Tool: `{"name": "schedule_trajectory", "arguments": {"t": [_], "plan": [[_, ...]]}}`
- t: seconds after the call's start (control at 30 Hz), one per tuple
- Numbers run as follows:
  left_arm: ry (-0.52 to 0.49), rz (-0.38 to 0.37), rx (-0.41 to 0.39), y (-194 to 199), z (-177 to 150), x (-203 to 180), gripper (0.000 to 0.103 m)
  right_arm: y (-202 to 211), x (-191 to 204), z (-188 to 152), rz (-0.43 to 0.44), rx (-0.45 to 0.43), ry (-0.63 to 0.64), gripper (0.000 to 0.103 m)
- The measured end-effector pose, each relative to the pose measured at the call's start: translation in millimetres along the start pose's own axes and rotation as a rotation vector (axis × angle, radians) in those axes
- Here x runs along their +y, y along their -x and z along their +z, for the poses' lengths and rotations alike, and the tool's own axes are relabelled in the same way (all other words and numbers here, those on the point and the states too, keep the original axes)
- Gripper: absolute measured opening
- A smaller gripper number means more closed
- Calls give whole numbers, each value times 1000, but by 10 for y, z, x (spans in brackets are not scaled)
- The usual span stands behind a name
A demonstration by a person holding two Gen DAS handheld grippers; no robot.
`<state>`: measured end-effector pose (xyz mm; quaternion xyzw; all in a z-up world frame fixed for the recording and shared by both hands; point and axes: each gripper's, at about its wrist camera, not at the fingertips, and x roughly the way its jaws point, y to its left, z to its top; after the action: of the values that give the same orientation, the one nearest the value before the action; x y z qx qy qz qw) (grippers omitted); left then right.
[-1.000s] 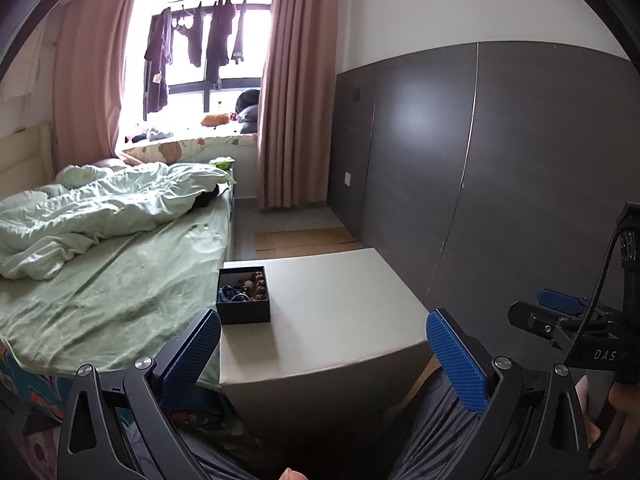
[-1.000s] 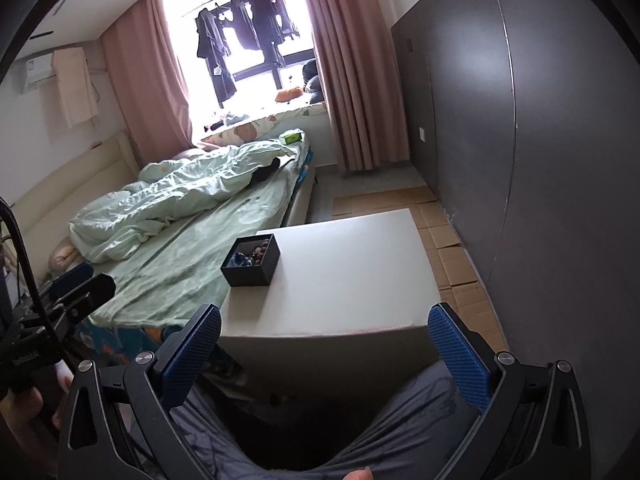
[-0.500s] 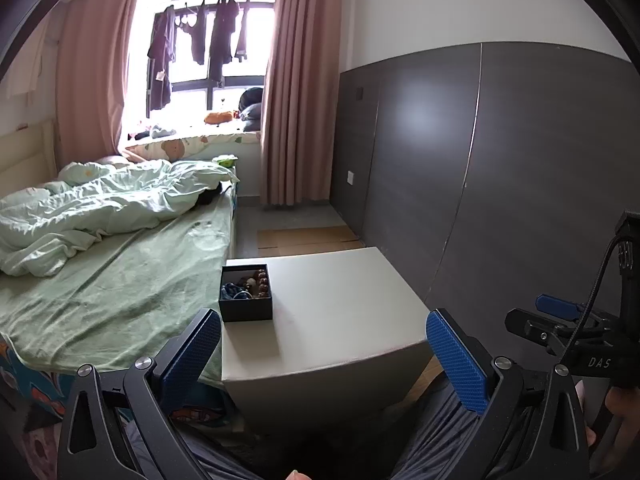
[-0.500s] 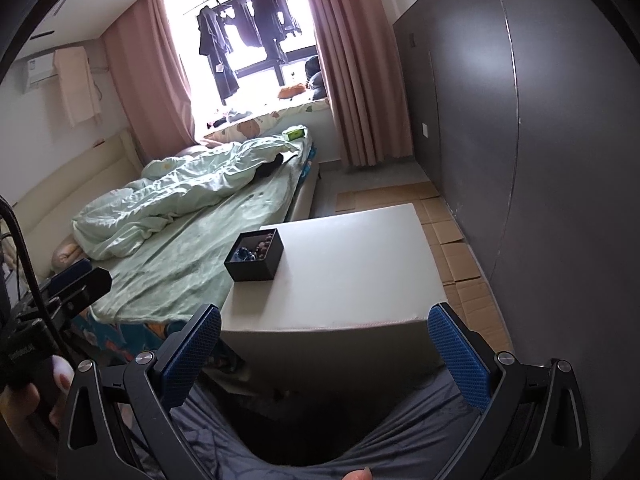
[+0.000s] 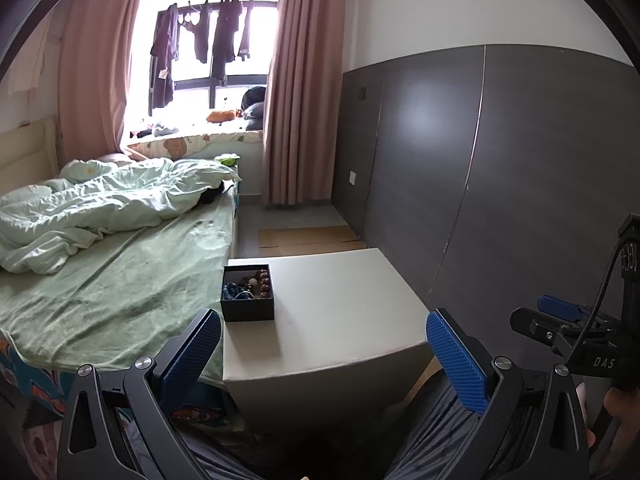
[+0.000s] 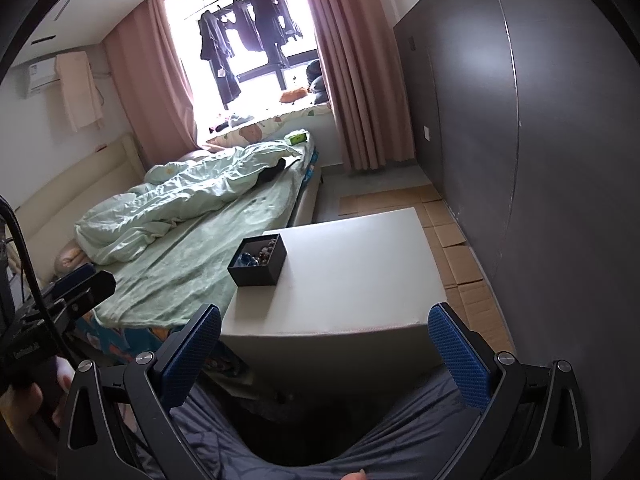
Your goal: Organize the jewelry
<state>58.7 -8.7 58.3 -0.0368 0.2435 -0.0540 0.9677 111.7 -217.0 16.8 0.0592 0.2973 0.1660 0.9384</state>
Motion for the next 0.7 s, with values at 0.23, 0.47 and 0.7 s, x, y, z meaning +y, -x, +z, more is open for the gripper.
{"name": "schedule_trajectory", "arguments": {"t": [0.23, 0.47, 0.7], "plan": [[4, -3, 3, 25, 11, 18, 103, 15, -19, -22, 10, 0, -1, 103], [3, -3, 4, 41, 12, 33, 103, 6, -9, -29, 14, -1, 5, 103], [4, -3, 5, 46, 20, 38, 103, 10, -9, -22, 15, -1, 5, 103]]}}
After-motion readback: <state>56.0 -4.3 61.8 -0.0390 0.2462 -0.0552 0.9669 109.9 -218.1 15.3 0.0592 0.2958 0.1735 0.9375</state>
